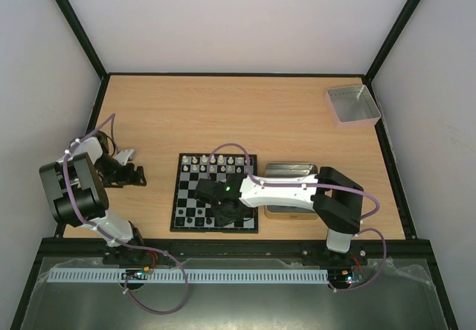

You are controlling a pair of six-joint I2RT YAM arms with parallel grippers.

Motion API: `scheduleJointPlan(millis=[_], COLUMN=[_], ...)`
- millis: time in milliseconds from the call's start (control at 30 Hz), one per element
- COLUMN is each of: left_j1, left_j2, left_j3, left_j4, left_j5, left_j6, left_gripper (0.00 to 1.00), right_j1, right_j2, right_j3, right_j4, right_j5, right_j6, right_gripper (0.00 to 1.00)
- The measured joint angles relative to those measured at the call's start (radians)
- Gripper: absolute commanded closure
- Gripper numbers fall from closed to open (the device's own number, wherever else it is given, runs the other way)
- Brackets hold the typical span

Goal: Set up the chess pieces on the board
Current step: Place the chess piece on the chessboard, then pick up the chess piece from the storage box.

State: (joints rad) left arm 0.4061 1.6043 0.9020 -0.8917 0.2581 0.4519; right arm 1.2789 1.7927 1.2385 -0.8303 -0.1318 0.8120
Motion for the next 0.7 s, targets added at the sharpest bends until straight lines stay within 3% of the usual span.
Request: scheduleJointPlan(millis=[533, 700], left_j1=[0.0, 0.0], left_j2=[0.0, 0.0], left_j3=[0.0, 0.0], left_j4=[0.0, 0.0], left_j5=[0.0, 0.0], left_j6=[0.0, 0.0], left_gripper=[0.05, 0.05], right_j1=[-0.019, -0.171], right_j2=[0.015, -0.071], right_j3=[0.072, 0.029], right_j4=[-0.069, -0.081], right_j5=[0.088, 0.13], right_j6=[-0.014, -0.011], right_gripper=[0.74, 0.72])
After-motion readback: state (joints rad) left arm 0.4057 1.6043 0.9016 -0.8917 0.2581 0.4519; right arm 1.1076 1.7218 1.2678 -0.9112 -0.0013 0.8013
